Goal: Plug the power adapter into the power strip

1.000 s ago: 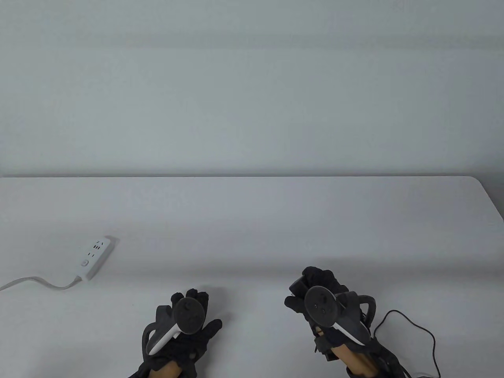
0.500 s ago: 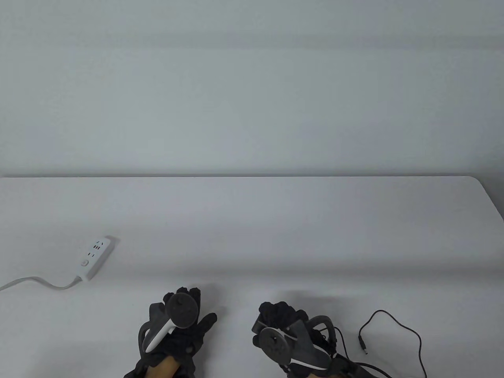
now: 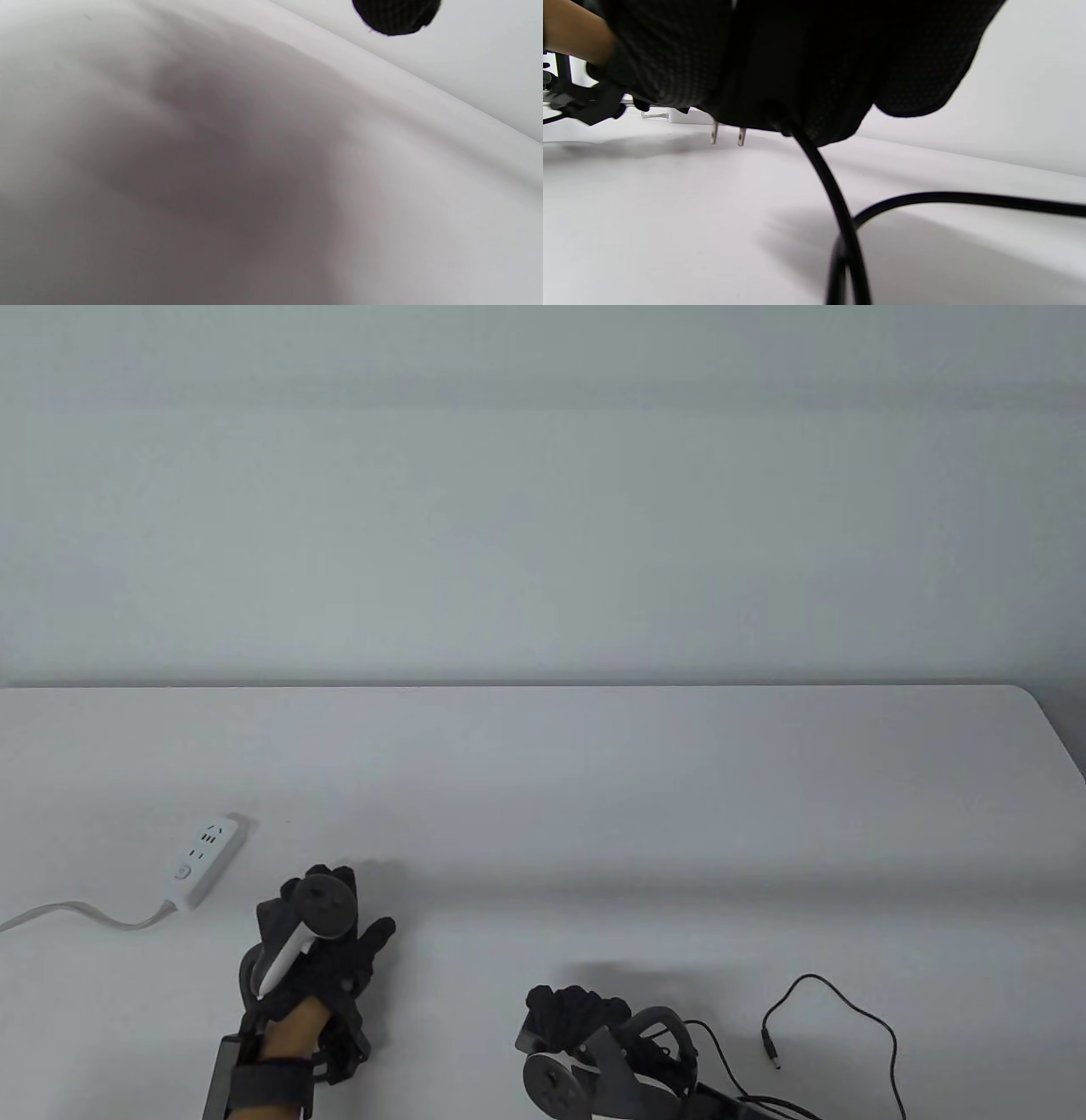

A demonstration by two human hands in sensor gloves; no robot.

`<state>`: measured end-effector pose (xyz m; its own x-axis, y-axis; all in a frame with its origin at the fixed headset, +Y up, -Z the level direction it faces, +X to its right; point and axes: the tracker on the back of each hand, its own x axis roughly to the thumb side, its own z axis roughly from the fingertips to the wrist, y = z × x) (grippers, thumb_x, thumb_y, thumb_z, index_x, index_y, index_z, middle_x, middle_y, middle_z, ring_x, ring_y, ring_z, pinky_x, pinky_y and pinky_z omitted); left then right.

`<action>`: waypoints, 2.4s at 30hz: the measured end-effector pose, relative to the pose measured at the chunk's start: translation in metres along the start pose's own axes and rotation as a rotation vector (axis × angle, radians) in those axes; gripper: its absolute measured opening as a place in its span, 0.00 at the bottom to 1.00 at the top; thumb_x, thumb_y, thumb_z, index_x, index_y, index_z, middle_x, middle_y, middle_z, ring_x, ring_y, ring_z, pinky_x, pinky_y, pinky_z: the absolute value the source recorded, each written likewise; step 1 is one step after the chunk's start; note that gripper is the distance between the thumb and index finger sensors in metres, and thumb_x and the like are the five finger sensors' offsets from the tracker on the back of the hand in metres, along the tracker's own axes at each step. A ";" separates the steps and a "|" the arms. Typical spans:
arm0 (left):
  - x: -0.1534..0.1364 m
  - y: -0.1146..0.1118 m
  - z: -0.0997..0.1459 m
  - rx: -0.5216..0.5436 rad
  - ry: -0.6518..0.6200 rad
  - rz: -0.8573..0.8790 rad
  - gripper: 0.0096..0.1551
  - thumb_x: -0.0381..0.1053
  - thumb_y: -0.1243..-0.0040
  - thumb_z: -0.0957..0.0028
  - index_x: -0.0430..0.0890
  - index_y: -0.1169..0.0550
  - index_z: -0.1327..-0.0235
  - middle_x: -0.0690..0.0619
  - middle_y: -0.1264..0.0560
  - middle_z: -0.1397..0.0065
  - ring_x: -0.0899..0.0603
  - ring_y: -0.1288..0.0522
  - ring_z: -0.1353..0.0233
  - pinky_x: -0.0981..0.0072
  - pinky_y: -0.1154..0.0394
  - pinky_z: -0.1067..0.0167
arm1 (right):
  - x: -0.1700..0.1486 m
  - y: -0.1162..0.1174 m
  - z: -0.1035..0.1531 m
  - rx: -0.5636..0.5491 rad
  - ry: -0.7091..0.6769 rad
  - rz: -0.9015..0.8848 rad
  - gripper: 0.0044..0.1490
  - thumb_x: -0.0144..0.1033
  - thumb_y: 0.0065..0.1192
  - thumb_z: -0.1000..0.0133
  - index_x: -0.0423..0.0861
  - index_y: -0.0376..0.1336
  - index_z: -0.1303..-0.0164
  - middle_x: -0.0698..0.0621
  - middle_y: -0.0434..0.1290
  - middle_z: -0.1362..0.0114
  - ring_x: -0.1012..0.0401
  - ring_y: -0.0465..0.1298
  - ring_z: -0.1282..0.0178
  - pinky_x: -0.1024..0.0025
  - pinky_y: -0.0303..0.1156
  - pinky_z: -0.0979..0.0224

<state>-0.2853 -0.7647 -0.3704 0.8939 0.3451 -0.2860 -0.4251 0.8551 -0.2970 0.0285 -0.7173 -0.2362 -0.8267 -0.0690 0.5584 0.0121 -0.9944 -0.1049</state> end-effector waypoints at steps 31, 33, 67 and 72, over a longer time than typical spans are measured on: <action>-0.107 0.062 -0.065 0.167 0.460 -0.148 0.46 0.60 0.54 0.44 0.52 0.57 0.18 0.47 0.59 0.12 0.35 0.65 0.12 0.33 0.60 0.22 | 0.003 0.004 -0.003 0.052 -0.015 -0.015 0.46 0.52 0.69 0.49 0.35 0.60 0.29 0.44 0.75 0.40 0.59 0.85 0.47 0.51 0.82 0.39; -0.103 0.062 -0.066 0.218 0.464 -0.224 0.43 0.58 0.52 0.44 0.51 0.53 0.20 0.47 0.51 0.12 0.35 0.54 0.11 0.34 0.53 0.21 | 0.003 0.005 -0.003 0.055 -0.016 -0.014 0.46 0.52 0.69 0.49 0.35 0.60 0.29 0.44 0.75 0.40 0.59 0.85 0.47 0.51 0.82 0.39; -0.026 0.053 0.021 0.197 0.062 0.043 0.47 0.47 0.30 0.54 0.45 0.37 0.20 0.38 0.37 0.19 0.28 0.36 0.23 0.35 0.38 0.26 | -0.009 0.003 -0.005 0.008 -0.025 -0.070 0.46 0.52 0.70 0.50 0.37 0.61 0.28 0.44 0.75 0.39 0.58 0.84 0.46 0.48 0.80 0.35; -0.006 0.031 0.040 0.128 -0.053 0.103 0.48 0.46 0.29 0.54 0.46 0.36 0.19 0.39 0.37 0.18 0.28 0.37 0.22 0.35 0.38 0.26 | -0.009 0.001 -0.005 -0.005 -0.023 -0.071 0.46 0.52 0.70 0.50 0.37 0.61 0.28 0.44 0.75 0.38 0.58 0.84 0.46 0.48 0.80 0.35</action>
<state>-0.2982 -0.7252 -0.3412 0.8545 0.4502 -0.2592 -0.4960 0.8554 -0.1491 0.0335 -0.7176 -0.2457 -0.8121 0.0003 0.5836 -0.0494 -0.9964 -0.0683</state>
